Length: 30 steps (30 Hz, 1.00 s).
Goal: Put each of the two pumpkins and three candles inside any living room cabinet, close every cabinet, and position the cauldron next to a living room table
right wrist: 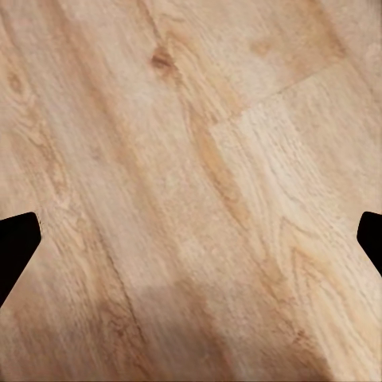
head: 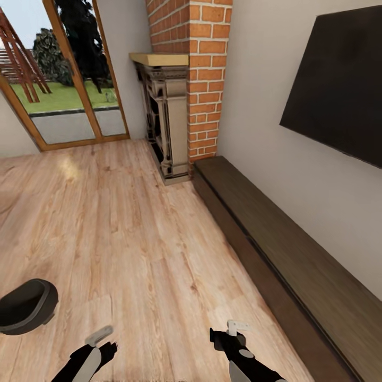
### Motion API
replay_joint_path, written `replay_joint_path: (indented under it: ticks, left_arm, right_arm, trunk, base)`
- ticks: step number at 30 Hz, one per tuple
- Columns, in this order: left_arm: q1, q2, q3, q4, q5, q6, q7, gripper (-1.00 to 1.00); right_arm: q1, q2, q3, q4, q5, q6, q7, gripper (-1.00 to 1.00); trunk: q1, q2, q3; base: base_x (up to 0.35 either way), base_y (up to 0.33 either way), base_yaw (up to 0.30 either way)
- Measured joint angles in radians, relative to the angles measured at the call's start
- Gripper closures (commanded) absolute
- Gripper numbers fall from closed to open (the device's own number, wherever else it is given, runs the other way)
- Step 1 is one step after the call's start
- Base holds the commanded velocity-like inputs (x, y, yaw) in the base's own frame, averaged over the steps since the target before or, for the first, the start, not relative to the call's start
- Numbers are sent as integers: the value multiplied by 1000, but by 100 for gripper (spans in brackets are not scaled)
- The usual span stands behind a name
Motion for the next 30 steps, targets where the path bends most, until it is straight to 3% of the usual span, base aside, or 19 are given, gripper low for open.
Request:
replay_joint_path:
  ticks: [13, 20, 30]
  left_arm:
    - [0, 2, 0, 0, -3, -1, 0, -100]
    - [0, 18, -1, 0, -3, -3, -1, -100]
    - [0, 20, -1, 0, -2, -4, -2, -100]
  right_arm:
    - [0, 0, 1, 12, 12, -2, 2, -100]
    - [0, 0, 1, 12, 19, -5, 14, -100]
    - [0, -1, 0, 12, 19, -8, 14, -100]
  trunk:
    - [0, 0, -9]
    - [-1, 0, -11]
    - [0, 0, -11]
  base:
    - [7, 0, 273]
    - [273, 0, 104]
    - [299, 0, 108]
